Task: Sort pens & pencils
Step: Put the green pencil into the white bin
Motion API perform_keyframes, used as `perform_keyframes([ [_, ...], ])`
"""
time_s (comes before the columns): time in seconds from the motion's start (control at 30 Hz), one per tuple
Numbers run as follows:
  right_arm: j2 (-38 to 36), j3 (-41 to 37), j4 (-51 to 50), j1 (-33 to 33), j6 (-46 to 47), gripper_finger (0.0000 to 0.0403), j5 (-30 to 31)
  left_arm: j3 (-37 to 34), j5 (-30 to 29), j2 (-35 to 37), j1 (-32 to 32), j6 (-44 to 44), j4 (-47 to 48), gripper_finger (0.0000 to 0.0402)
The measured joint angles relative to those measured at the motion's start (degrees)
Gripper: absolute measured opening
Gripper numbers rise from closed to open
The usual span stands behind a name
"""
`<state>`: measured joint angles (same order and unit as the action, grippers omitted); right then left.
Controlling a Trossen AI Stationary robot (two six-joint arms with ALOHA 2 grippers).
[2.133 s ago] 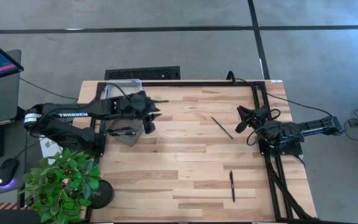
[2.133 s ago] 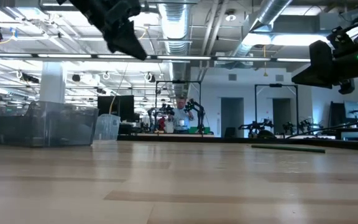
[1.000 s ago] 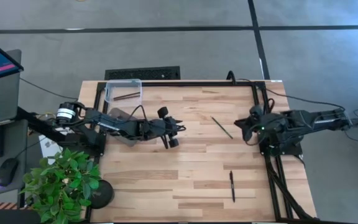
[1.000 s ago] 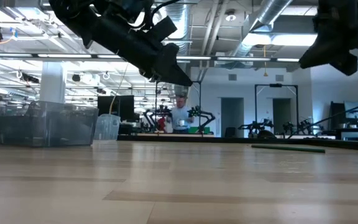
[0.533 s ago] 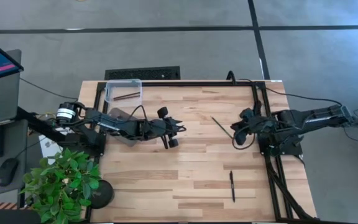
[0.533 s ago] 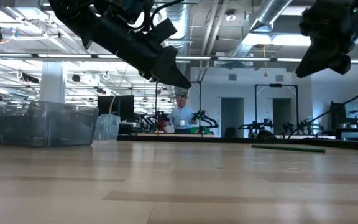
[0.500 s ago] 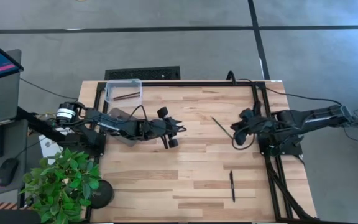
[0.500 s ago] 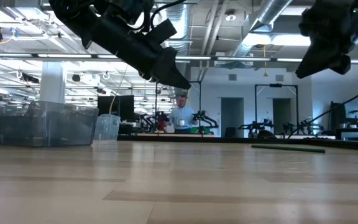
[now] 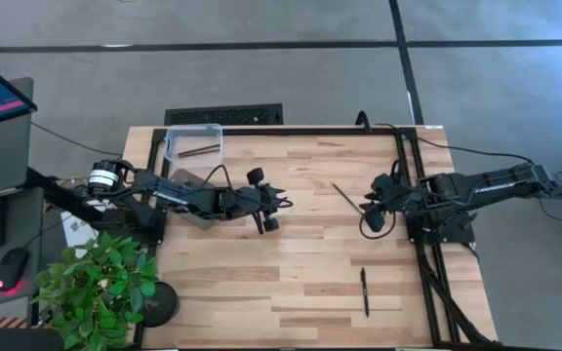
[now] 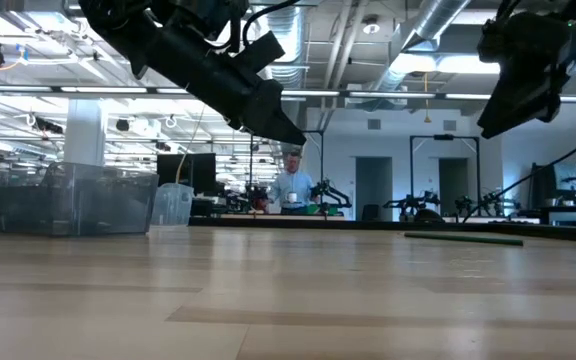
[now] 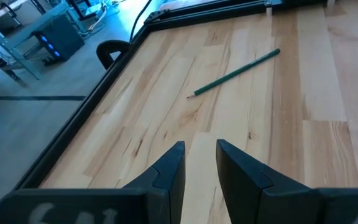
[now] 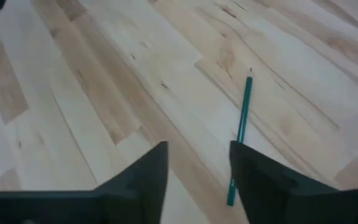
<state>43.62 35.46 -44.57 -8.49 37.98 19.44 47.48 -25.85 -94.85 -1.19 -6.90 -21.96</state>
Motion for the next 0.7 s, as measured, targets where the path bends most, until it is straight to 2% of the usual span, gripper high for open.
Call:
perform_keyframes([
  [0.1, -0.23, -0.02, 0.11, 0.02, -0.45, 0.023, -0.11, 0.0, 0.0, 0.0, 0.0, -0.02, 0.02, 0.0083],
  [0.2, 0.01, -0.02, 0.03, -0.09, 0.81, 0.025, -0.09, 0.0, 0.0, 0.0, 0.04, -0.02, 0.02, 0.0083],
  [0.4, 5.83, -0.07, -5.05, 2.59, 7.03, 0.0255, -1.27, 0.0, 0.0, 0.0, 0.04, -0.02, 0.03, 0.0083],
  [0.7, 17.74, -0.09, -4.57, 8.36, 5.52, 0.0255, -7.81, 0.0, -0.02, 0.02, 0.04, -0.02, 0.34, 0.0083],
])
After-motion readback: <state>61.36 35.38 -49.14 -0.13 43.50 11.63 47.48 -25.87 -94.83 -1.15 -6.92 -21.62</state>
